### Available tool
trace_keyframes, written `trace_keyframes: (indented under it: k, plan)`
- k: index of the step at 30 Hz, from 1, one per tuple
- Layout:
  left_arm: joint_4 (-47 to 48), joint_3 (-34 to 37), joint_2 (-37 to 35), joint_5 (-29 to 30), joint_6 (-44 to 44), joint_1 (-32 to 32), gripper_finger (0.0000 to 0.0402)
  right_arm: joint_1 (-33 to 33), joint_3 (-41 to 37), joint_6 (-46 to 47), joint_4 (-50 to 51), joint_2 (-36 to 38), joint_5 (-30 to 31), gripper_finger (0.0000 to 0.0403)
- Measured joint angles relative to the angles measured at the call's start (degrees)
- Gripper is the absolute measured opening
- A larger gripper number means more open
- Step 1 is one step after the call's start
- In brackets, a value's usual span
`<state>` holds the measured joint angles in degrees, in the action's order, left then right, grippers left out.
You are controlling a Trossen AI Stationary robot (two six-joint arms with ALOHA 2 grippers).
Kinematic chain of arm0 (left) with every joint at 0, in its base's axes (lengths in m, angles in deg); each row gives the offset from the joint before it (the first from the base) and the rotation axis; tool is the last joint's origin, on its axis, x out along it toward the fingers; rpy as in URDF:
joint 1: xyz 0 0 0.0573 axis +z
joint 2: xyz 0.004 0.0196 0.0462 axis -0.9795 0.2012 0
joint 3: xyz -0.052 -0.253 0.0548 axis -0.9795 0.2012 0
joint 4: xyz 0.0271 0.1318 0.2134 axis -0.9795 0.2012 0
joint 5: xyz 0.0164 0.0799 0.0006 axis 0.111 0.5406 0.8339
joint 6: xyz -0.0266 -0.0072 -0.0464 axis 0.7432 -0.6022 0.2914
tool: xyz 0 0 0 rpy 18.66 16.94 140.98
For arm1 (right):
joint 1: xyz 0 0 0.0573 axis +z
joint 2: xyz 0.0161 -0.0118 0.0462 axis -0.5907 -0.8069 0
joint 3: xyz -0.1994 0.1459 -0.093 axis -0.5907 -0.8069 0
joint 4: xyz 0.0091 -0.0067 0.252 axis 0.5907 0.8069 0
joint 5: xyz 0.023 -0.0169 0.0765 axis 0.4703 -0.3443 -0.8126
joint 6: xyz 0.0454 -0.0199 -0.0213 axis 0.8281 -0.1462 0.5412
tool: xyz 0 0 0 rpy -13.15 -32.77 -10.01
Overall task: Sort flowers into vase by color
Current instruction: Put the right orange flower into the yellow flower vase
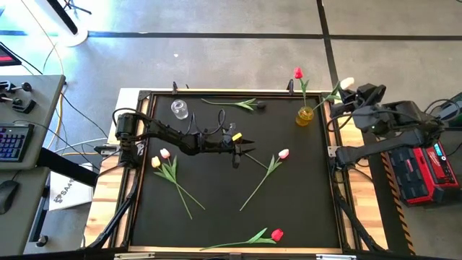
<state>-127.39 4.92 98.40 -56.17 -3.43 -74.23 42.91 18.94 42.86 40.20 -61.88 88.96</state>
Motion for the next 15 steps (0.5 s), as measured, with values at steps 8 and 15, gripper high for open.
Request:
trace_keyframes:
  k: [8,15]
  plan:
    - [-0.02,0.0,0.0,0.01,-0.4,0.09,0.0129,0.0,-0.04,0.59,0.3,-0.33,0.42,0.0]
    - [-0.02,0.0,0.0,0.02,-0.42,0.33,0.0129,0.0,-1.94,2.6,0.04,-1.75,2.7,0.0]
